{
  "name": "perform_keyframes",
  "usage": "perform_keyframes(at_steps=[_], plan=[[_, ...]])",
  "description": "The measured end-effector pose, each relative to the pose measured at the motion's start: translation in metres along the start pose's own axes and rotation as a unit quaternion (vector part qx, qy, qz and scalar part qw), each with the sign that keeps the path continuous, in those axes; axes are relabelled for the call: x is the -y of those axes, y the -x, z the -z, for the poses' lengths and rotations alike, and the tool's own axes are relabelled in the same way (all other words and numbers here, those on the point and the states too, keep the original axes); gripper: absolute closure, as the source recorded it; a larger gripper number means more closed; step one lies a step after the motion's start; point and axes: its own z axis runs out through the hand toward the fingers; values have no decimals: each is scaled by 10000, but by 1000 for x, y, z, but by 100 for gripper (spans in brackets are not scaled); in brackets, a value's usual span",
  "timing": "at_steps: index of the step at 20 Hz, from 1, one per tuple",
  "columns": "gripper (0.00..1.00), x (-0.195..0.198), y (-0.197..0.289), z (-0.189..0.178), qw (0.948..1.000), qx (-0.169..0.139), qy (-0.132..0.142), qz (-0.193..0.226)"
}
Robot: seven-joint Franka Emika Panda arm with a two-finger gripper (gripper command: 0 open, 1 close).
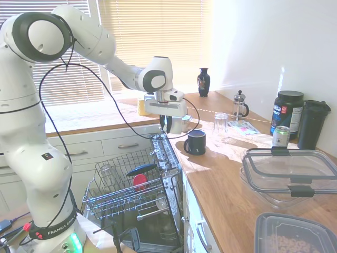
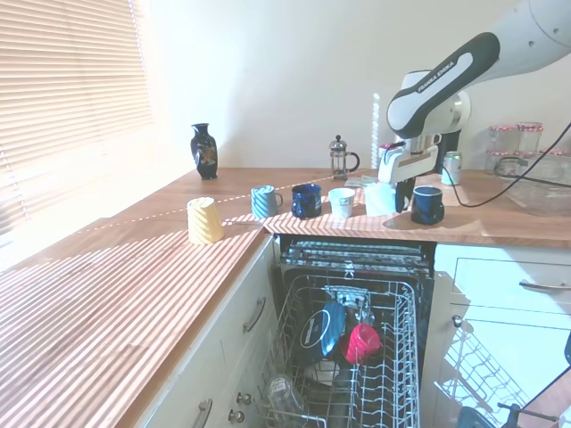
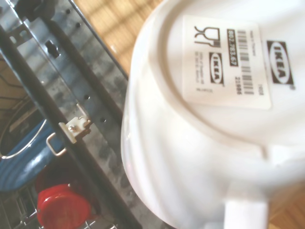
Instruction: Unload the white mug from the dishwasher
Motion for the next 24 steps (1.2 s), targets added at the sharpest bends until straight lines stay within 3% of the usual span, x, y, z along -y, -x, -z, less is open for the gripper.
perform_keyframes(at_steps=[16,17,24], plan=[[100,22,-58,-66,9988,371,309,-6],[0,24,-62,-66,9987,384,322,-6],[0,27,-77,-54,9982,407,420,-131]])
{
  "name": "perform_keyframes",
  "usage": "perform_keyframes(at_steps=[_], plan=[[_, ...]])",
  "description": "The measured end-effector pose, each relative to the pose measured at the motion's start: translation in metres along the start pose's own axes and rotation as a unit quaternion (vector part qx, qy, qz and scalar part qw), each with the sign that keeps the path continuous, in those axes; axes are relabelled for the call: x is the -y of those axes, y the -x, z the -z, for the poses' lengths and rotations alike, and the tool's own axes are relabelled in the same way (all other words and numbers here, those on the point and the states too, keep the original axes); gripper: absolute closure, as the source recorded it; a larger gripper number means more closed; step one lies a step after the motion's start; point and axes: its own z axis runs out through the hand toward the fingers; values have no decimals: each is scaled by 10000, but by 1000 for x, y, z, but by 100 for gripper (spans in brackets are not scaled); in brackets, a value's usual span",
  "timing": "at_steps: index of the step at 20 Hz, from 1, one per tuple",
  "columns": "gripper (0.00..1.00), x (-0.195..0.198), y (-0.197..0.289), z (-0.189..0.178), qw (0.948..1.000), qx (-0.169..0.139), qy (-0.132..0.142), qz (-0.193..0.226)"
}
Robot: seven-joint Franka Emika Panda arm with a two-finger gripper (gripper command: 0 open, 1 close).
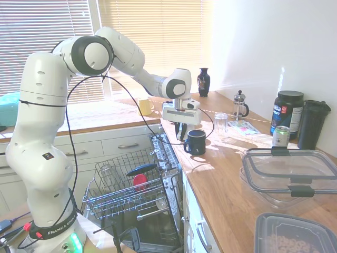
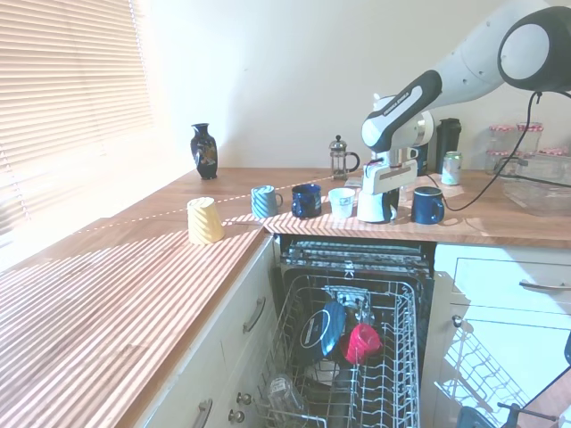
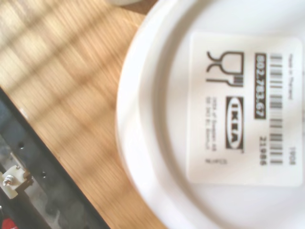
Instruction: Unload the white mug from the dishwasher
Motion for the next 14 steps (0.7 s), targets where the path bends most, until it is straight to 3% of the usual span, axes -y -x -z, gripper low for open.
perform_keyframes(at_steps=[9,14], plan=[[0,4,0,3,10000,-55,19,-43],[0,6,24,35,9996,-268,-99,-78]])
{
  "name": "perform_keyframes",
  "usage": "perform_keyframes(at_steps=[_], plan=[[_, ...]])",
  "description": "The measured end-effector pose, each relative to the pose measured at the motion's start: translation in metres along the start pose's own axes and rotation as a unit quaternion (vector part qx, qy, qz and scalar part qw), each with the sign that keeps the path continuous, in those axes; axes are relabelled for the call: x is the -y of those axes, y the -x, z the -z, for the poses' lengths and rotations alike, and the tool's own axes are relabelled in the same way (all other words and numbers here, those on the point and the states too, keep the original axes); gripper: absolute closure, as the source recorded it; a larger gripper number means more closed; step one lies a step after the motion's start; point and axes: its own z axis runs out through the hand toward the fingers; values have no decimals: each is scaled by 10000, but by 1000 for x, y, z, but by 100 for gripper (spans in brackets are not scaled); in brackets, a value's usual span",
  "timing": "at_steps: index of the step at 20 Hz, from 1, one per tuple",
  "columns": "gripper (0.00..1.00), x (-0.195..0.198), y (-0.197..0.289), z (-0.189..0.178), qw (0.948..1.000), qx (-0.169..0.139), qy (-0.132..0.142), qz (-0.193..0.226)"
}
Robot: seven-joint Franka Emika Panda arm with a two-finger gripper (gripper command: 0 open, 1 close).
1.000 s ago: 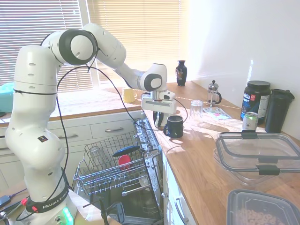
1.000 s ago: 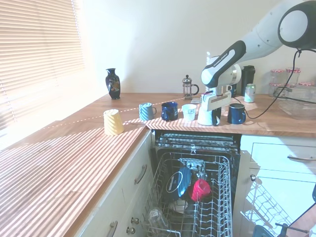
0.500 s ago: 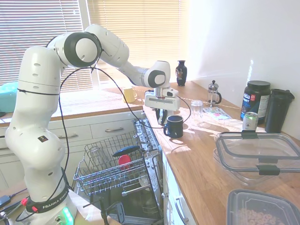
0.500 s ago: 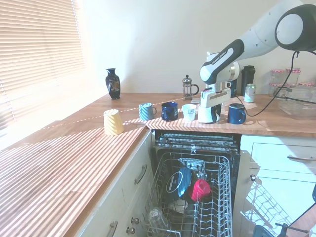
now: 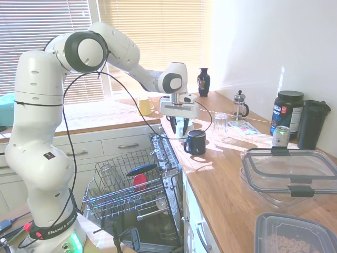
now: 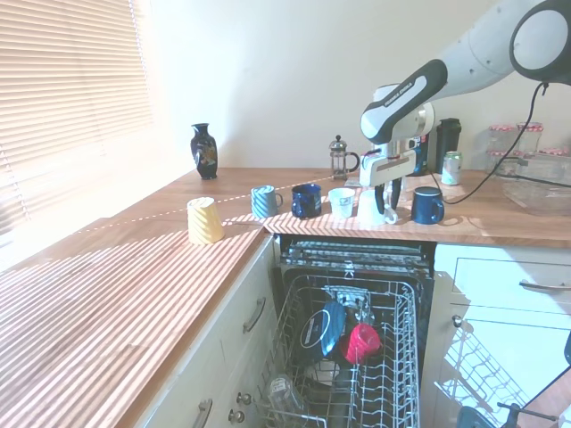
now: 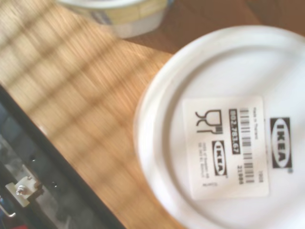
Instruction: Unload the white mug from the dishwasher
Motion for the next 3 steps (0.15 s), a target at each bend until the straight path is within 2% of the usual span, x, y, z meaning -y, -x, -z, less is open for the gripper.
perform_keyframes(at_steps=[3], plan=[[0,-6,36,2,9999,-131,-31,-73]])
